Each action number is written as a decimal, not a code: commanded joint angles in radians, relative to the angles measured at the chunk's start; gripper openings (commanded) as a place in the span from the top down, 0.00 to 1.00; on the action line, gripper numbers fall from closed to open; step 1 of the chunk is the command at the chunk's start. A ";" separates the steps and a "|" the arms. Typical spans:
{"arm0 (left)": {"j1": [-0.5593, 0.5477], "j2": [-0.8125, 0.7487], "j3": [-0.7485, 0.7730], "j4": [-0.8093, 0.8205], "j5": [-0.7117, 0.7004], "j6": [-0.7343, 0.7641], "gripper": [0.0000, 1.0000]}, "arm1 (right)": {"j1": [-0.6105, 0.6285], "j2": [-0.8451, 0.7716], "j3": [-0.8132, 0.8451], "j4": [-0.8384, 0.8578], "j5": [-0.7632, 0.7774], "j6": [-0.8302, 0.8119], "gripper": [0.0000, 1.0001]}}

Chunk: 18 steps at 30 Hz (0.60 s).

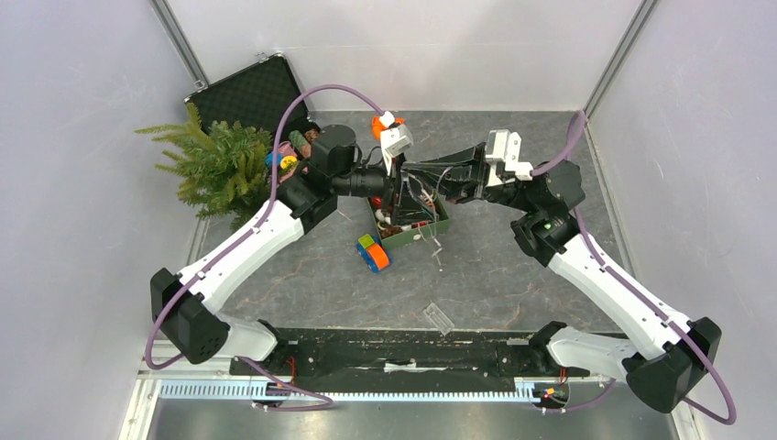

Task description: Decorate the small christmas tree

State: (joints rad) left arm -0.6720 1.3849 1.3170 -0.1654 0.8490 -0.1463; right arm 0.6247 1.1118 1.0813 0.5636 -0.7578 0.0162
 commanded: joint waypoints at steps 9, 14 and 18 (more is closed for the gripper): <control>-0.009 -0.065 0.286 -0.322 -0.432 0.215 0.98 | 0.006 -0.036 -0.040 -0.218 0.095 -0.179 0.34; -0.009 -0.136 0.552 -0.490 -0.743 0.418 0.98 | 0.006 -0.132 -0.187 -0.265 0.212 -0.302 0.02; -0.009 -0.175 0.679 -0.558 -0.772 0.448 0.98 | 0.004 -0.156 -0.231 -0.316 0.289 -0.384 0.02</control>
State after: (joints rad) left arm -0.6800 1.2842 1.8706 -0.6018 0.2222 0.1631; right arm 0.6266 0.9874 0.8776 0.3058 -0.5812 -0.2420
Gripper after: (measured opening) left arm 0.040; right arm 0.979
